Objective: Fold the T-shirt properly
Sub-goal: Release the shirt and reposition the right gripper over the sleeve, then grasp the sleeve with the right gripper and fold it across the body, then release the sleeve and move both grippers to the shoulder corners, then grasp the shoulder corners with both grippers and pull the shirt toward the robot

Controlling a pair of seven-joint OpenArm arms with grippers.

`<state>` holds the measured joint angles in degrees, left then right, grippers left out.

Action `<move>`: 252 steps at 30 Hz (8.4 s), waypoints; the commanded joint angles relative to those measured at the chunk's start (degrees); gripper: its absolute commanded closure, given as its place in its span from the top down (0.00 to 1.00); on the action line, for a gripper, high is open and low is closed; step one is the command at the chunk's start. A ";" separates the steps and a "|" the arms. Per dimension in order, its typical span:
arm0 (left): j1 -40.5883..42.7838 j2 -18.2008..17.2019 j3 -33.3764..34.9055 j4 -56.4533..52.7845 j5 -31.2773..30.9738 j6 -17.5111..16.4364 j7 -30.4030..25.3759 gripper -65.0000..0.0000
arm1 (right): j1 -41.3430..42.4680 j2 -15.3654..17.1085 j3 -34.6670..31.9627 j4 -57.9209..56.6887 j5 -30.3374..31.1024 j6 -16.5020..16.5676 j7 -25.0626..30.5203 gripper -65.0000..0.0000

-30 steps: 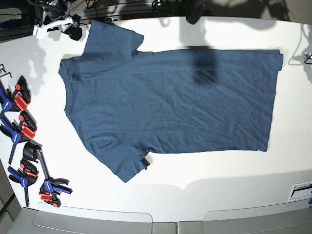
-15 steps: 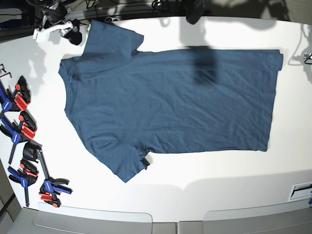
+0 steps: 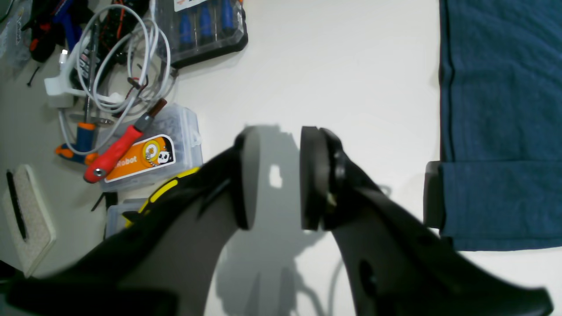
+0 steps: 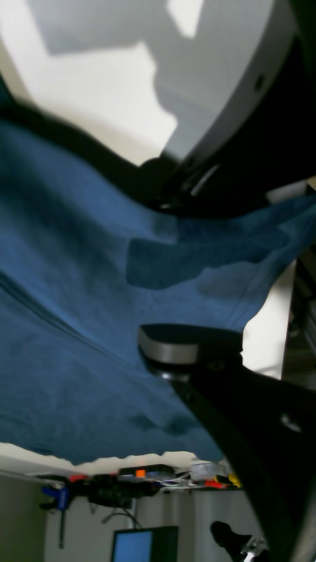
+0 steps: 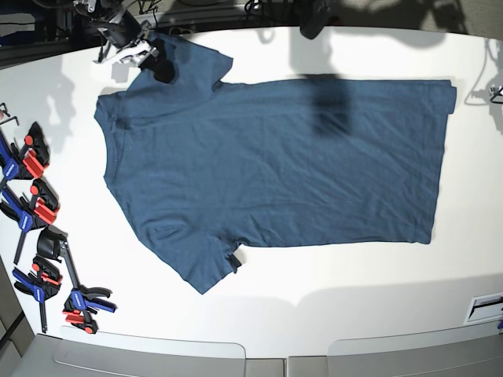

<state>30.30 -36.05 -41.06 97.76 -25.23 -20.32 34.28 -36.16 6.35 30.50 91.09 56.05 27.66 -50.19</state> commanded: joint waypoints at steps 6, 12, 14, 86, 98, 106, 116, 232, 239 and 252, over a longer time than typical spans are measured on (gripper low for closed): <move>-0.02 -1.42 -0.59 0.81 -0.31 0.44 -1.38 0.23 | -0.87 0.13 0.28 -0.24 -3.32 -1.57 -4.35 0.48; -0.02 -1.42 -0.59 0.81 -0.31 0.44 -1.38 0.23 | -0.87 0.13 0.28 -0.20 -3.28 -1.55 -5.38 0.48; 0.00 -1.42 -0.59 0.81 -0.31 0.44 -1.38 0.23 | -0.87 0.13 0.28 -0.20 -3.17 -1.53 -5.40 0.48; -0.02 -1.42 -0.59 0.81 -0.31 0.44 -1.40 0.23 | 27.54 0.15 -0.63 0.13 -6.67 8.55 2.64 0.00; 0.00 -1.42 -0.59 0.81 -0.28 0.44 -1.38 0.23 | 27.78 0.13 -12.79 0.13 -22.47 8.50 13.18 0.00; 0.00 -1.42 -0.59 0.81 -0.31 0.44 -1.38 0.23 | 27.82 0.13 -17.75 0.13 -30.67 8.39 17.88 0.00; 0.00 -1.42 -0.59 0.81 -0.31 0.44 -1.38 0.23 | 27.91 0.13 -17.73 0.13 -31.26 8.35 17.90 0.00; -7.43 4.90 22.88 -14.95 0.15 -4.52 5.92 0.00 | 20.92 7.52 -4.59 -10.40 -36.22 0.83 8.79 0.00; -6.27 4.92 22.88 -14.91 0.11 -4.52 7.43 0.00 | 16.17 7.67 -4.59 -10.38 -36.13 0.85 8.79 0.00; -0.57 4.90 22.86 -14.80 0.13 -4.55 7.80 0.00 | 10.51 8.15 -4.48 -10.29 -36.11 0.90 7.50 0.00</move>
<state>27.81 -30.87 -18.52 83.72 -29.12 -25.52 34.52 -23.68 14.31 26.15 81.65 26.24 30.26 -33.71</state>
